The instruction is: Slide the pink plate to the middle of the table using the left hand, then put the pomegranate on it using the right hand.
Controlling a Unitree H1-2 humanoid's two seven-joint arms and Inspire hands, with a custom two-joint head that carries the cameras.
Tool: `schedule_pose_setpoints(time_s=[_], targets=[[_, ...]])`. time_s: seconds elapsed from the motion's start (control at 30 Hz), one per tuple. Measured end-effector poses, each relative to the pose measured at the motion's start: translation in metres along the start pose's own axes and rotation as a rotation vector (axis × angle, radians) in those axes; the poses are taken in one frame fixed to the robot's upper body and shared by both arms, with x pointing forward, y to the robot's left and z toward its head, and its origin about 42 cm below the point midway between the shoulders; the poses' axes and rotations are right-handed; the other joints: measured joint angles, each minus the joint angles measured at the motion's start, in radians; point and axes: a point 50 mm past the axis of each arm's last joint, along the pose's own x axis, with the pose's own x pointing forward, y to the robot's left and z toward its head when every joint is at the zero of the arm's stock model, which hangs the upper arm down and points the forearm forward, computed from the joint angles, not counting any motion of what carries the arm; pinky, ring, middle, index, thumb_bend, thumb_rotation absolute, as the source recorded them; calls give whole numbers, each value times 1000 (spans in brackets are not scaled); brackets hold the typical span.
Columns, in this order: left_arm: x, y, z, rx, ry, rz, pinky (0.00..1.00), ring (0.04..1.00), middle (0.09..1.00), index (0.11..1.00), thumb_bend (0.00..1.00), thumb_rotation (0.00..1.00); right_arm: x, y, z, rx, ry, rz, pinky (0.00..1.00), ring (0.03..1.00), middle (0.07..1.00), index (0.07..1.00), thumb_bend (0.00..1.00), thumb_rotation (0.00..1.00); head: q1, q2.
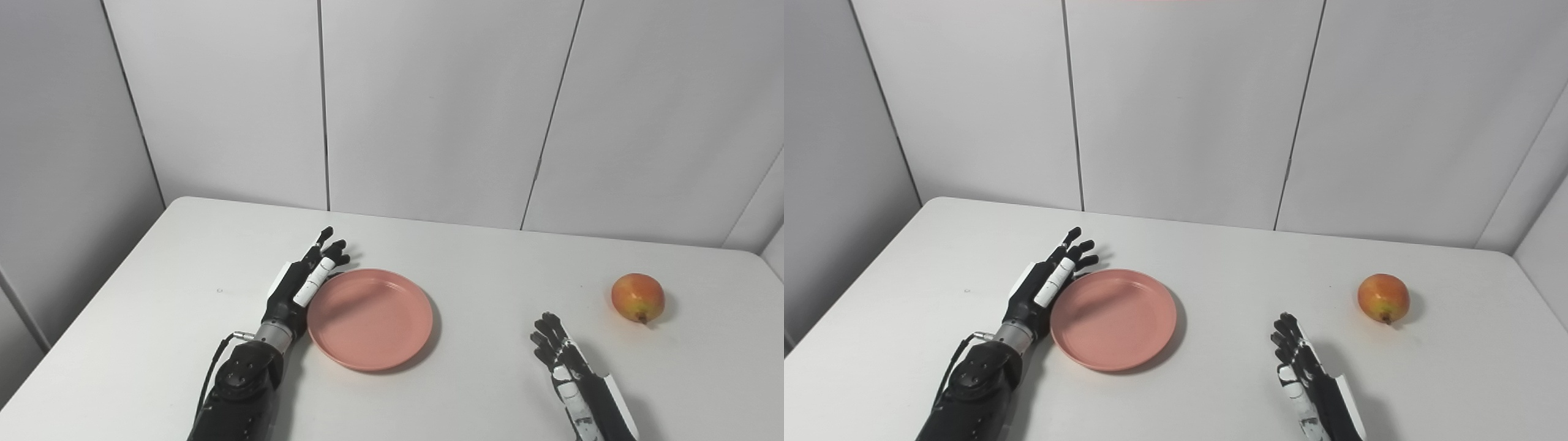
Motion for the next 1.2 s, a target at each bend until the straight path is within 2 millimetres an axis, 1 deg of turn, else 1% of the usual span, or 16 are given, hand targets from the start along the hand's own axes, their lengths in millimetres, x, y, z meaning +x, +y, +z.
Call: schedule_pose_setpoints(time_s=[0.1, 0.2, 0.27, 0.4, 0.5, 0.57, 0.67, 0.73, 0.8, 0.83, 0.93, 1.0, 1.03, 1.07, 1.13, 1.2], targets=[[-2, -14, 0, -17, 7, -11, 837, 882, 926, 972, 838, 761, 0, 1, 0, -1, 1, 1, 953, 932, 939, 942, 807, 862, -11, 3], [-8, -20, -1, -53, 29, 4, 867, 888, 925, 974, 825, 785, 0, 1, 0, -2, 1, -5, 948, 931, 938, 942, 808, 864, -15, 6], [-10, -25, 1, -77, 35, 18, 863, 885, 924, 979, 829, 804, 0, 1, 0, -3, 1, -6, 948, 932, 937, 941, 812, 863, -18, 8], [-12, -39, 3, -95, 56, 1, 839, 887, 927, 979, 851, 808, 1, 3, 0, 0, 2, -5, 951, 932, 937, 939, 817, 863, -29, 15], [-12, -46, 4, -104, 64, -9, 829, 888, 929, 984, 832, 811, 1, 5, 1, 1, 2, -4, 949, 930, 935, 937, 822, 861, -58, 23], [-13, -47, 4, -103, 69, -13, 823, 892, 933, 987, 812, 815, 1, 7, 1, 4, 5, -5, 953, 934, 932, 935, 835, 859, -77, 28], [-13, -48, 5, -104, 72, -18, 805, 884, 930, 980, 820, 804, 2, 12, 1, 2, 15, -6, 942, 932, 932, 935, 826, 863, -94, 29], [-13, -48, 5, -103, 73, -23, 796, 880, 927, 977, 820, 798, 3, 15, 1, -2, 17, -2, 938, 932, 935, 937, 828, 859, -124, 31], [-13, -49, 4, -103, 73, -24, 794, 877, 921, 975, 824, 793, 3, 18, 1, -2, 17, 1, 934, 931, 937, 939, 829, 856, -126, 32], [-13, -49, 5, -104, 73, -24, 793, 875, 917, 973, 833, 789, 4, 20, 1, -4, 17, 2, 930, 930, 937, 940, 830, 858, -146, 34], [-13, -49, 5, -111, 71, -21, 816, 880, 922, 973, 842, 784, 5, 23, 1, -9, 16, 8, 929, 928, 939, 943, 836, 857, -166, 35], [-14, -49, 5, -116, 70, -18, 817, 877, 921, 970, 854, 780, 6, 26, 1, -11, 15, 10, 927, 927, 939, 945, 827, 859, -204, 37], [-14, -49, 5, -117, 69, -17, 811, 875, 920, 968, 857, 781, 6, 27, 1, -16, 16, 9, 926, 927, 940, 945, 824, 859, -204, 37], [-14, -48, 5, -118, 69, -16, 804, 874, 919, 967, 858, 782, 6, 29, 1, -17, 15, 7, 925, 927, 941, 945, 822, 859, -224, 38], [-15, -48, 5, -120, 69, -15, 806, 872, 917, 964, 867, 778, 8, 32, 1, -13, 14, 6, 926, 928, 943, 946, 818, 859, -224, 38], [-16, -49, 5, -126, 69, -14, 820, 872, 916, 963, 874, 774, 8, 36, 1, -9, 13, 8, 927, 930, 946, 948, 813, 858, -241, 40]])
